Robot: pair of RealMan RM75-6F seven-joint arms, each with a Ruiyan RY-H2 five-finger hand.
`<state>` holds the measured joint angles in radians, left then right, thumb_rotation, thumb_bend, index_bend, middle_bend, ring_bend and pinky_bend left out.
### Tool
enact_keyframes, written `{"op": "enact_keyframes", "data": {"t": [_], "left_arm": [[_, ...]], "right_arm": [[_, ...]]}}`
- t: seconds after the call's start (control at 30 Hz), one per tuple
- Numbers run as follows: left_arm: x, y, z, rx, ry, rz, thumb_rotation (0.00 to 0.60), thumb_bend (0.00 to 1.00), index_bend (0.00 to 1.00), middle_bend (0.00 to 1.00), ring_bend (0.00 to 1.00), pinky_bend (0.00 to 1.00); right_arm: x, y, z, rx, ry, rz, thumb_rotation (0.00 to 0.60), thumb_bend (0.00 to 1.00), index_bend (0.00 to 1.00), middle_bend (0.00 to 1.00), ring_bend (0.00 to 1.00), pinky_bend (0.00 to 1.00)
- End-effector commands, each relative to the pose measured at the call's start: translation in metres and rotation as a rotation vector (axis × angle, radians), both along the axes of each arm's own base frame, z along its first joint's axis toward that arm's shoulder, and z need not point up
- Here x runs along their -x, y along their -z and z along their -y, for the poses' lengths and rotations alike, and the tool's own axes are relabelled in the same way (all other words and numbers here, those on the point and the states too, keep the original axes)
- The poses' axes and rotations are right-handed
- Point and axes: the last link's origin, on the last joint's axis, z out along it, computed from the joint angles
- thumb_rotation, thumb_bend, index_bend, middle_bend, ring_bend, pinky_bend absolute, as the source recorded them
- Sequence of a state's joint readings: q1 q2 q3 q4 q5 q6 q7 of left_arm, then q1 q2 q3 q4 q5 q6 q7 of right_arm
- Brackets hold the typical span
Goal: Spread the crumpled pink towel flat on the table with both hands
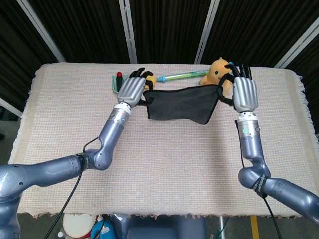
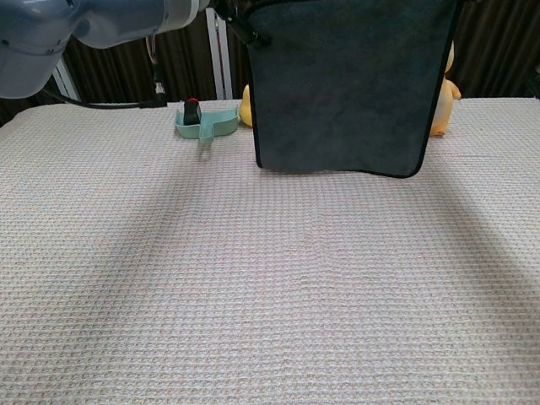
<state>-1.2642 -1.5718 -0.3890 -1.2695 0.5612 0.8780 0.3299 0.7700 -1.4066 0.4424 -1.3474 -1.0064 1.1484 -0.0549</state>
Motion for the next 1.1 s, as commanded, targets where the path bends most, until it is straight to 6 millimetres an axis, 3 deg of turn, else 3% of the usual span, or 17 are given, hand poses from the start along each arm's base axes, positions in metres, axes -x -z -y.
{"op": "enact_keyframes", "data": {"t": [0.03,0.33,0.67,1.1], "left_arm": [[0.012,0.014,0.019,0.057,0.011,-0.003,0.6,0.5,0.66,0.16,0.01,0.1],[0.046,0.034,0.072,0.148,0.018,-0.001,0.6,0.5,0.66,0.16,0.01,0.1],[0.083,0.03,0.113,0.17,0.018,-0.004,0.6,0.51,0.66,0.16,0.01,0.1],[0.097,0.043,0.149,0.232,0.042,-0.007,0.6,0.51,0.66,0.16,0.01,0.1]], "right_arm": [[0.012,0.011,-0.016,-0.038,0.018,-0.012,0.6,0.58,0.61,0.24,0.06,0.04],[0.035,0.035,-0.063,-0.109,0.029,-0.028,0.6,0.58,0.61,0.24,0.06,0.04],[0.047,0.048,-0.104,-0.15,0.013,-0.06,0.6,0.58,0.61,0.24,0.06,0.04],[0.061,0.066,-0.138,-0.193,0.014,-0.059,0.6,0.58,0.61,0.24,0.06,0.04]]}}
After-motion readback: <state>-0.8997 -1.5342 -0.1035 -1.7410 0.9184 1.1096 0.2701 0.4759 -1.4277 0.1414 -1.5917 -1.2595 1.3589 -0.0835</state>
